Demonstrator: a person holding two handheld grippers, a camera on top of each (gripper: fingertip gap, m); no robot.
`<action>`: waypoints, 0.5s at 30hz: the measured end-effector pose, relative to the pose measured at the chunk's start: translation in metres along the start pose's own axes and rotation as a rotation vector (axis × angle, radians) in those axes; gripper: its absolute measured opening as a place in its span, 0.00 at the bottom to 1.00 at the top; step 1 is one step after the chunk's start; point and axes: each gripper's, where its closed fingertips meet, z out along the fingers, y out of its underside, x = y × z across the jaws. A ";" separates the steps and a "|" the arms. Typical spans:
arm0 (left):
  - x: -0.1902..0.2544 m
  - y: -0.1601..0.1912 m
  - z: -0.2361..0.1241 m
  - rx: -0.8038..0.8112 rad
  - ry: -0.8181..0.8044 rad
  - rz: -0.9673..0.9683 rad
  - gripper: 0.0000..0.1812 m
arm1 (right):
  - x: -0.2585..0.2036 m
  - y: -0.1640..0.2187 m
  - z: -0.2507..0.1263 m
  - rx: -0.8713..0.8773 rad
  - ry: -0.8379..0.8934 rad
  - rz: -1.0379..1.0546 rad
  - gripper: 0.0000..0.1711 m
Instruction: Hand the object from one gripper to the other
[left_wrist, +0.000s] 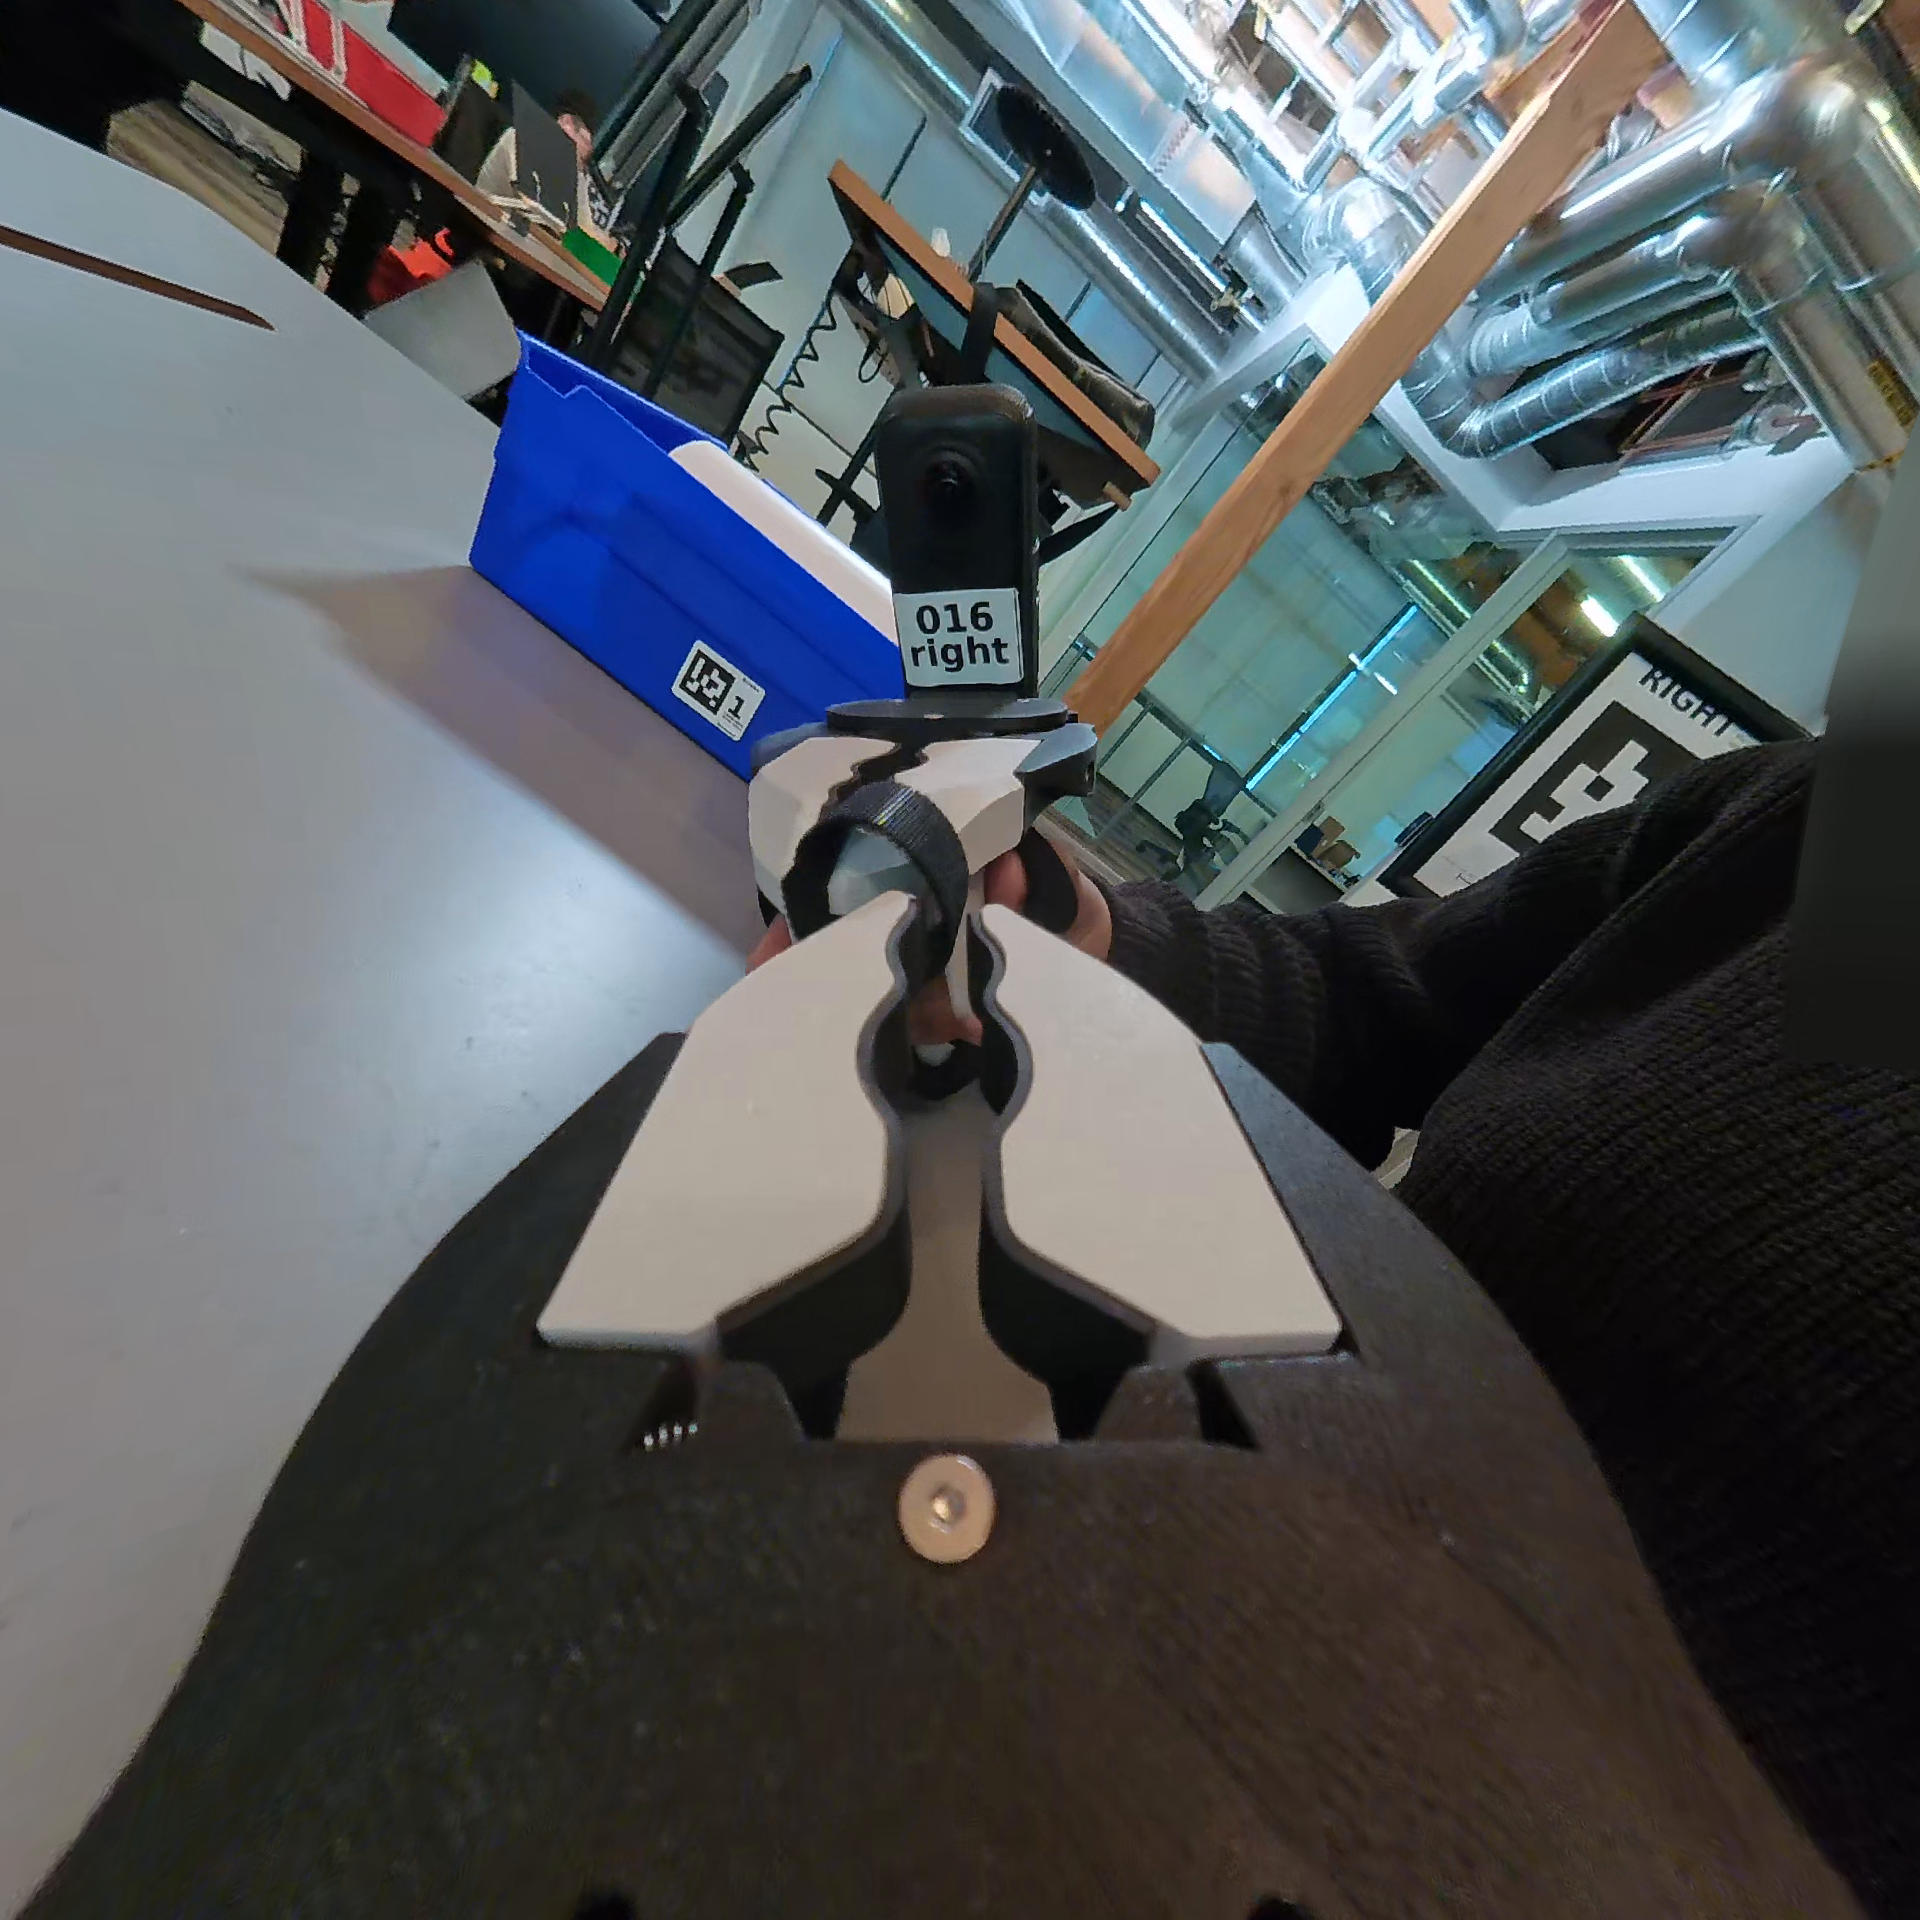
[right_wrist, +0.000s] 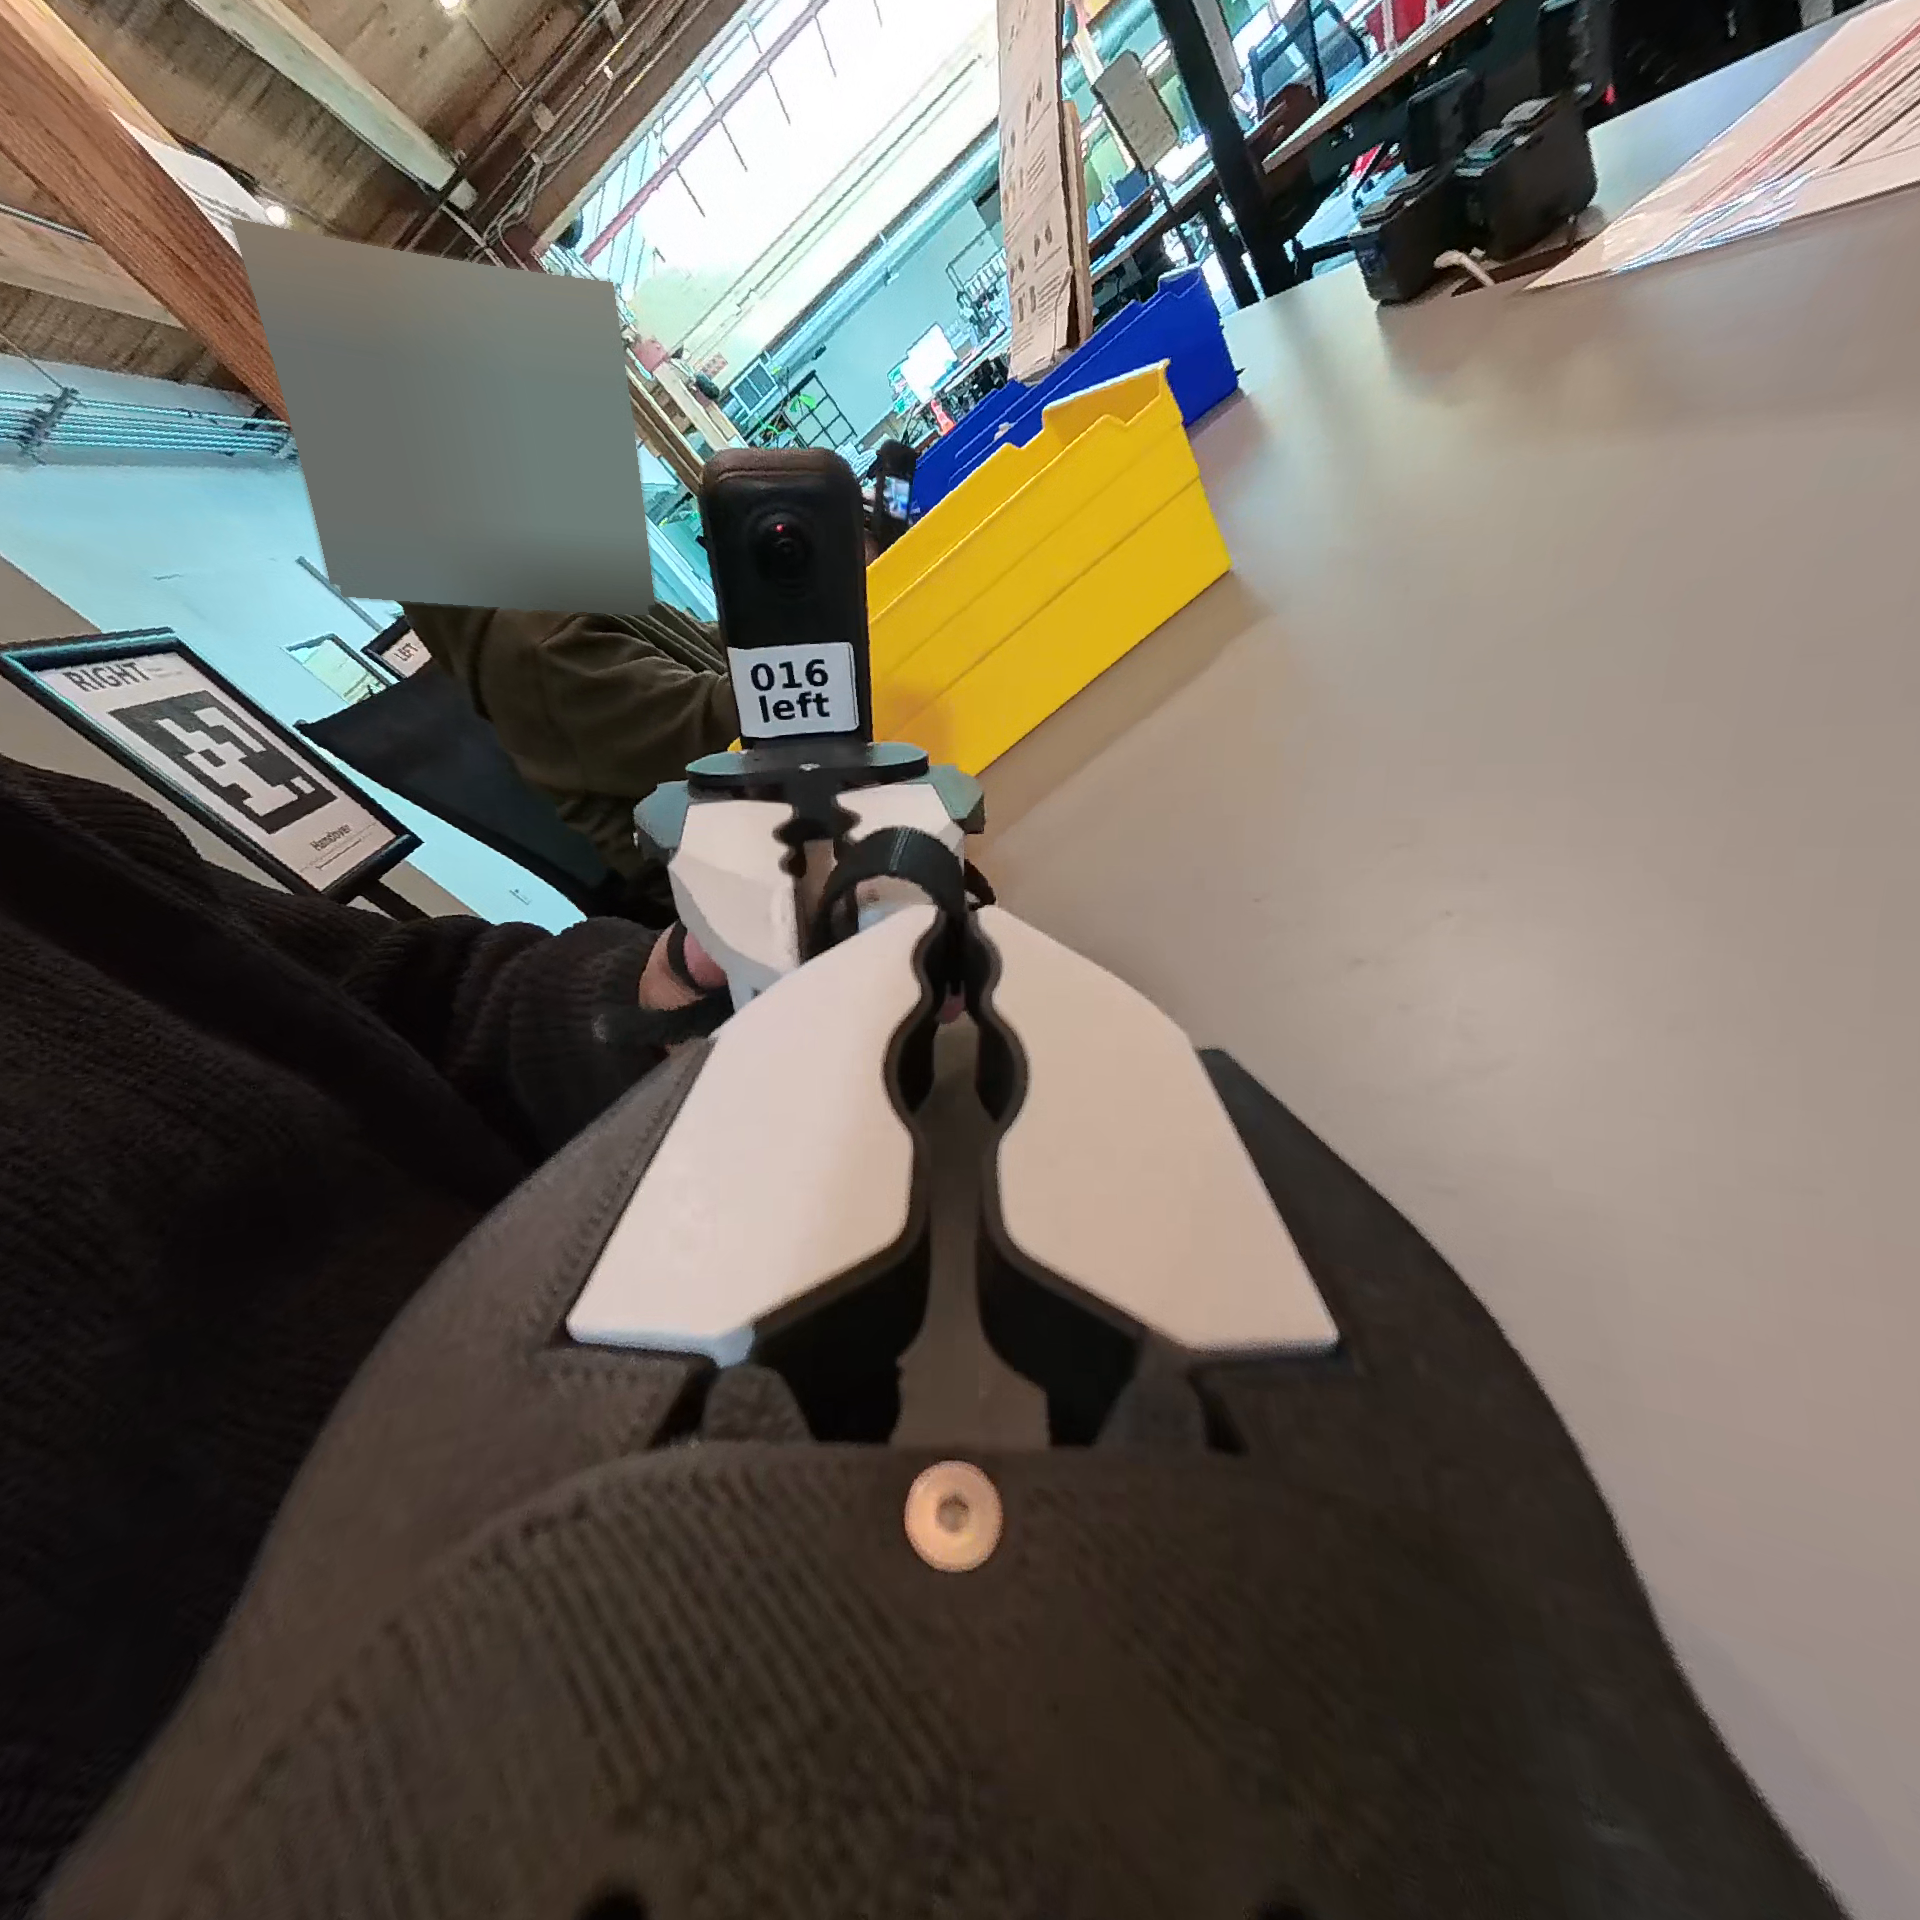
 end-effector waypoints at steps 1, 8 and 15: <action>0.001 0.001 0.000 -0.006 0.002 0.010 0.02 | 0.000 0.000 0.000 -0.002 0.000 -0.001 0.01; 0.002 -0.013 -0.008 0.072 0.035 -0.038 0.01 | 0.007 -0.003 -0.001 0.022 0.051 -0.065 0.18; -0.009 -0.028 -0.024 0.241 0.212 -0.454 0.01 | 0.013 -0.009 -0.004 0.021 0.177 -0.330 0.23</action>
